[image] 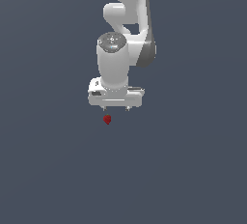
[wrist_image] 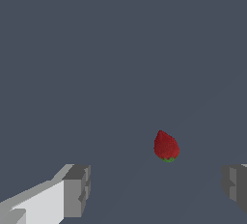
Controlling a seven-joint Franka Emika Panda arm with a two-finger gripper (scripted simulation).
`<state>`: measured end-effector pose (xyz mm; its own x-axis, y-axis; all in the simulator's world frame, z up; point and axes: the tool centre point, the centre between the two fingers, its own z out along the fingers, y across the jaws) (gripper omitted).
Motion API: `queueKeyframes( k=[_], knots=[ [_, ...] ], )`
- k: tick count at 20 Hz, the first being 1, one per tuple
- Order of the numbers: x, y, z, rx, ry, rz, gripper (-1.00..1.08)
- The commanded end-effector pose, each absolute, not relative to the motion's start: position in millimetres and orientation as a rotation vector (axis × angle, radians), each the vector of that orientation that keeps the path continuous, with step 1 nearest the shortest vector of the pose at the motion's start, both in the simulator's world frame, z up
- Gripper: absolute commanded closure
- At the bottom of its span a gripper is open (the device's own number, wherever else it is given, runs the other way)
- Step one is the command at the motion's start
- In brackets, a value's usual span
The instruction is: Pick up the object and move it to a goal position.
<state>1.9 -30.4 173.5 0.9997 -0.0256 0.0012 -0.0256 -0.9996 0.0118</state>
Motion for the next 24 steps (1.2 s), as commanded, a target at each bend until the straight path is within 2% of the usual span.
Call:
queueKeyframes(
  k=[1,13,24],
  knots=[
    [2,-30,174,3.129,-0.040,0.002,-0.92],
    [7,-43,192,3.108,0.017,0.049,-0.92],
    [-5,-58,147,3.121,-0.218,0.031,-0.92]
  ],
)
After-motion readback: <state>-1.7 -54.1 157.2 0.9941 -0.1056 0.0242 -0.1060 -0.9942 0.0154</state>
